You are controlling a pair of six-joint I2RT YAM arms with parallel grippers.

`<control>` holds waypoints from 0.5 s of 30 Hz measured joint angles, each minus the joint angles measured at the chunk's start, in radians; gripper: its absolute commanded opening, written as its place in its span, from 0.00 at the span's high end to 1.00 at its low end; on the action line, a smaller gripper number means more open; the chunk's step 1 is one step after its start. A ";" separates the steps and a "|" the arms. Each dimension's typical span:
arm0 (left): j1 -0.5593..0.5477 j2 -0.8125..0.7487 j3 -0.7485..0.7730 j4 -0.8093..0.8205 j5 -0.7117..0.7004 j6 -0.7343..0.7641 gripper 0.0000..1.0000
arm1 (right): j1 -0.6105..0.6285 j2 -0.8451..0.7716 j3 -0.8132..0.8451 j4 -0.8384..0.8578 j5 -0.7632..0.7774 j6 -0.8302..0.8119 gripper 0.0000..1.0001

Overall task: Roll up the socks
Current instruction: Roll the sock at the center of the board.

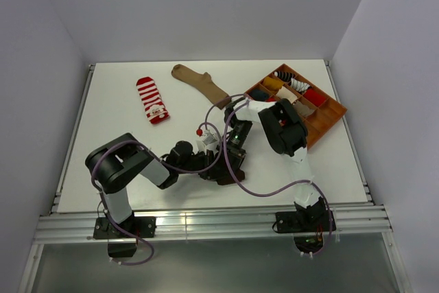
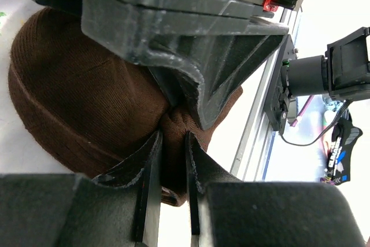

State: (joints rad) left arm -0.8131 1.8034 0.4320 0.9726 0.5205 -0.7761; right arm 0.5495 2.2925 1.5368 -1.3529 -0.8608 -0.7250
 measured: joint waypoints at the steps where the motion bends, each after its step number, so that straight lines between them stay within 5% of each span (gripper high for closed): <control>1: 0.000 0.004 0.000 0.005 0.002 -0.004 1.00 | -0.001 -0.002 -0.001 0.003 0.002 0.001 0.64; 15: 0.000 0.054 0.008 0.064 0.009 -0.058 1.00 | -0.023 -0.106 -0.067 0.113 0.050 0.010 0.53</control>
State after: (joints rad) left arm -0.8131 1.8576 0.4400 1.0363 0.5293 -0.8345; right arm 0.5270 2.1868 1.4700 -1.2404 -0.8104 -0.7147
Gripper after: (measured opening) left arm 0.229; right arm 0.457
